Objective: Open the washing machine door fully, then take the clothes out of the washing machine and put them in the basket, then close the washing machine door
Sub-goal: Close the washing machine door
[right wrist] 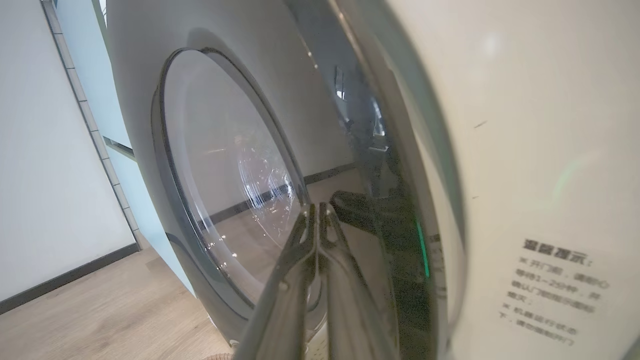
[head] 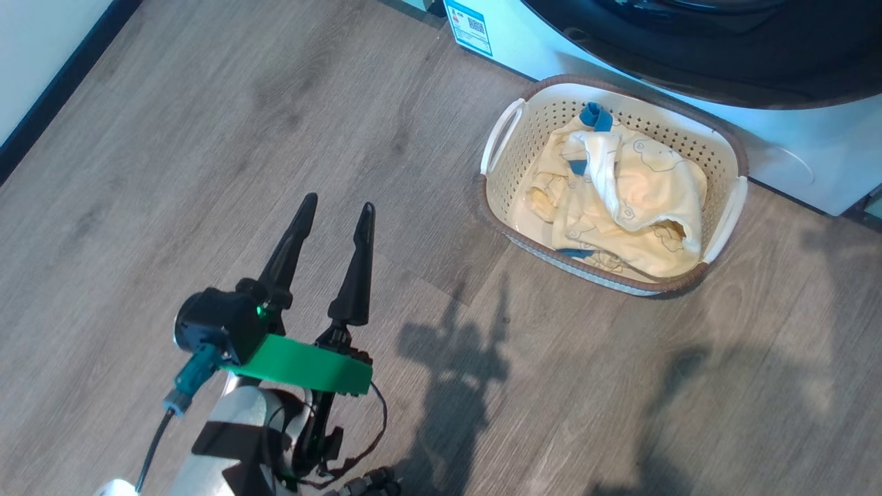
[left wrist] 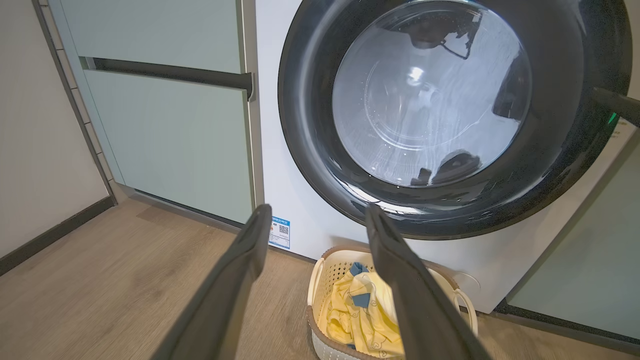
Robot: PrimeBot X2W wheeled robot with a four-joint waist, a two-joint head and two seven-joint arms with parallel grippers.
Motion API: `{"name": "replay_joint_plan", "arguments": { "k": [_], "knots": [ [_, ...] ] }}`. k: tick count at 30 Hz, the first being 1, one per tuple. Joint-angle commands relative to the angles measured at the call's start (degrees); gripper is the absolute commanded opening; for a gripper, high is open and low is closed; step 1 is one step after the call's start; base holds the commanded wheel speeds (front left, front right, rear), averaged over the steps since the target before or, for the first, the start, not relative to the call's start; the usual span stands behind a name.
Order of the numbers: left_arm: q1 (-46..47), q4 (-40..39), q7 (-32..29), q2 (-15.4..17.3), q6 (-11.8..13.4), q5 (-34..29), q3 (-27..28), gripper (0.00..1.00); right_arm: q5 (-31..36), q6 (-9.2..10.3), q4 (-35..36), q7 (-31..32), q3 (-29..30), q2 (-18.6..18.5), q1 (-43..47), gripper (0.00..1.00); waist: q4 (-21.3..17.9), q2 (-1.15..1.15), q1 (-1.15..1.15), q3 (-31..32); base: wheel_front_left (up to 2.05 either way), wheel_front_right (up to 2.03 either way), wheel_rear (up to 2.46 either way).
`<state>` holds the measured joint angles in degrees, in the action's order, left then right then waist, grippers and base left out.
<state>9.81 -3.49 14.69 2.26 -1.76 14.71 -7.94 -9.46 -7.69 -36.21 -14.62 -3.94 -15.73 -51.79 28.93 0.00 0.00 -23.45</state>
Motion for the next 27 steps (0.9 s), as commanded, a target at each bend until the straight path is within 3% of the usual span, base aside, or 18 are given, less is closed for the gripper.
{"name": "replay_joint_plan", "arguments": {
  "k": [1,9,16,27],
  "knots": [
    [1.59,-1.69,0.3,0.62,0.37,0.28,1.55,1.0,0.39,0.2,1.66,-0.35,-0.33,0.18,-1.78,0.0,-0.02,0.0,0.0,-0.1,0.0,0.0,0.0],
    [1.86,-1.43,0.3,0.62,0.45,0.0,1.67,1.0,-0.12,0.2,3.67,-0.37,-2.94,0.86,0.05,0.0,-1.04,0.0,0.0,0.14,0.0,0.0,0.0],
    [1.43,-0.48,0.3,0.62,-0.19,-0.98,2.54,1.0,-1.78,0.2,9.87,-0.37,-8.11,2.45,7.07,0.0,-3.48,0.0,0.0,1.94,0.0,0.0,0.0],
    [-0.01,0.64,0.3,0.62,-2.54,-4.3,5.99,1.0,-2.85,0.2,25.56,-0.38,-6.88,6.08,26.75,0.0,-12.34,0.0,0.0,7.46,0.0,0.0,0.0]
  ]
}}
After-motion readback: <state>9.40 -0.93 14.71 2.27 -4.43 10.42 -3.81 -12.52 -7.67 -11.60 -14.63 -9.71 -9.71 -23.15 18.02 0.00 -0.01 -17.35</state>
